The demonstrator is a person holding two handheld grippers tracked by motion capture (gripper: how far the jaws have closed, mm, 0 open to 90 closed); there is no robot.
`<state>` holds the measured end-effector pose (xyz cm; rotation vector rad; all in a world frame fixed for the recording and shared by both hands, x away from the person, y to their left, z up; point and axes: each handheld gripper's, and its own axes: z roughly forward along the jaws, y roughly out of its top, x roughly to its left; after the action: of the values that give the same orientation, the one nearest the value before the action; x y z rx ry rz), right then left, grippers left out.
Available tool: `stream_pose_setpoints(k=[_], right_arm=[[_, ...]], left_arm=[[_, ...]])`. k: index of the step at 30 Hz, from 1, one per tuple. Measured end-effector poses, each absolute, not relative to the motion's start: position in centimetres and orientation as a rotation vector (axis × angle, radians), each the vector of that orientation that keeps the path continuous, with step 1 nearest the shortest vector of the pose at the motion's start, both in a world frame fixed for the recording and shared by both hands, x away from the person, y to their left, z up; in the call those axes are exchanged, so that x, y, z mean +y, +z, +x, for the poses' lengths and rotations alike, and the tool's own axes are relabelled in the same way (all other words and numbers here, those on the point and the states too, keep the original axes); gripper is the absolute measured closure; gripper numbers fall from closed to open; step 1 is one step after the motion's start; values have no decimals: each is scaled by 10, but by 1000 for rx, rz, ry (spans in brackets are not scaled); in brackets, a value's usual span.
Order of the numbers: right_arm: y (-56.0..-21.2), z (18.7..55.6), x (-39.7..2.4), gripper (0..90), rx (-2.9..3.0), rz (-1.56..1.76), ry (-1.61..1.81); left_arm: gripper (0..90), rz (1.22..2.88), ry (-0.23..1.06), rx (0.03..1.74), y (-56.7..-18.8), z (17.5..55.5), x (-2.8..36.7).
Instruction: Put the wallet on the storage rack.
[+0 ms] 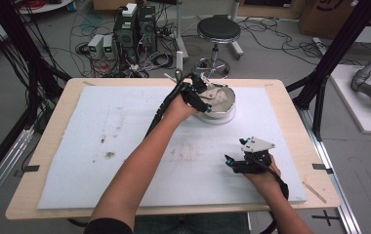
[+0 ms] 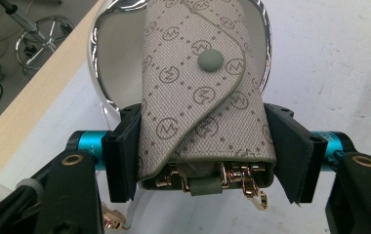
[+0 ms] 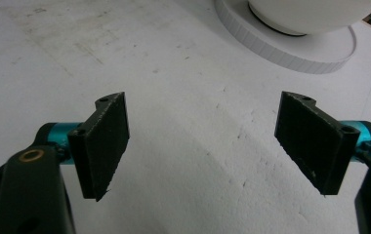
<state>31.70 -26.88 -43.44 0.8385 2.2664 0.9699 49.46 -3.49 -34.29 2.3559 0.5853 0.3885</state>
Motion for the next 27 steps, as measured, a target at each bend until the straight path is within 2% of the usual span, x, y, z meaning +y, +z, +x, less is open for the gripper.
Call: stream_pose_setpoints(k=[27], right_arm=[[-436, 318, -269, 209, 2276, 848, 972]], left_arm=[[348, 2394, 409, 599, -358, 510, -65]])
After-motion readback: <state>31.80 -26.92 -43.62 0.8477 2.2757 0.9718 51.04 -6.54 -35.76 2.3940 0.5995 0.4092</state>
